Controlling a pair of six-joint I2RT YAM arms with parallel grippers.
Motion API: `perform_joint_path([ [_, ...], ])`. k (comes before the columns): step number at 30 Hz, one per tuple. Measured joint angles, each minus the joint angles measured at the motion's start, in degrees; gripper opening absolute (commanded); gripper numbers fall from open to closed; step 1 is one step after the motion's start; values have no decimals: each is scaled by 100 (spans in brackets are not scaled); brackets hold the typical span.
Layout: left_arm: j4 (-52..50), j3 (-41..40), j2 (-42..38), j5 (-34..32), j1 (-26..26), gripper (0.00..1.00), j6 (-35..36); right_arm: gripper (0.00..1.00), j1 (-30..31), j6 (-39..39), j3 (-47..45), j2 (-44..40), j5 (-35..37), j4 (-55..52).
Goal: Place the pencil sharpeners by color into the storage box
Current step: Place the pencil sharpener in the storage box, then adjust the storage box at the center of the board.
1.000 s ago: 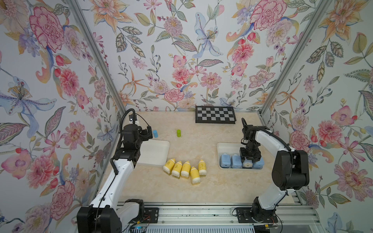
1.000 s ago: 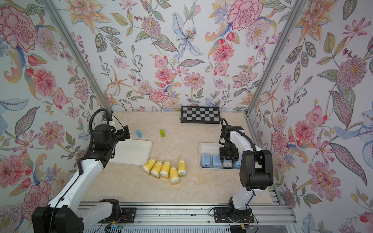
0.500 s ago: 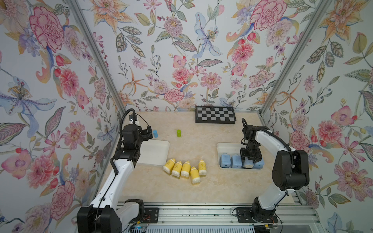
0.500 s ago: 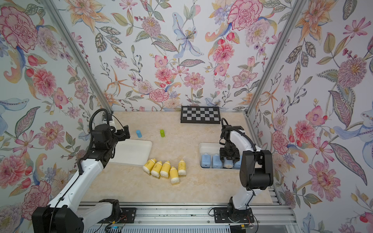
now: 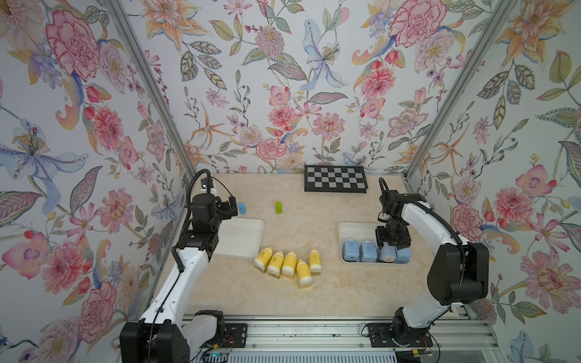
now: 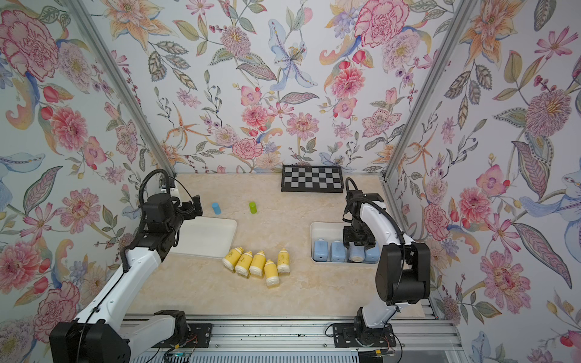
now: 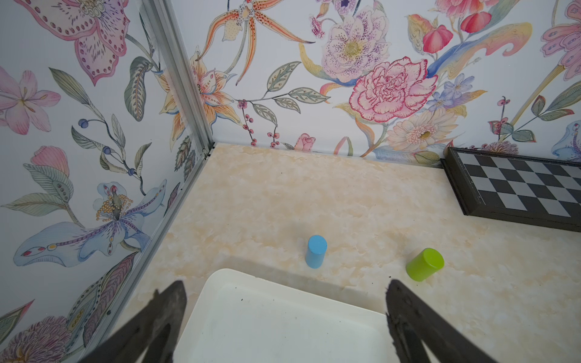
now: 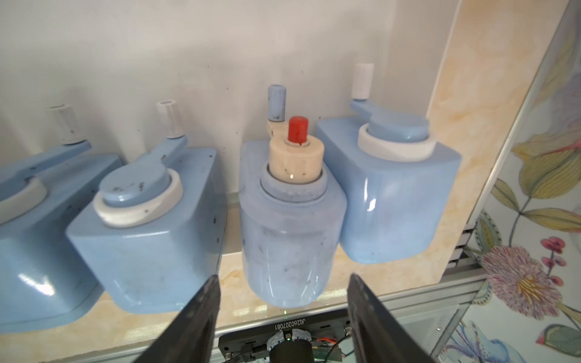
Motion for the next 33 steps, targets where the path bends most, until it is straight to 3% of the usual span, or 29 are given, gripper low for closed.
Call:
perform_joint_path([
  [5,-52,2,199,-149,0,99,35,66,518,273,678,-275,-103,-116],
  [12,-293,74,485,-400,0,99,142,65,1882,966,1217,-149,-420,4],
  [22,-752,378,1202,-505,164,97,240,64,3093,1587,2824,1700,-918,490],
  [33,-1209,813,1952,-697,743,94,323,60,3471,1851,5195,3611,-1735,584],
])
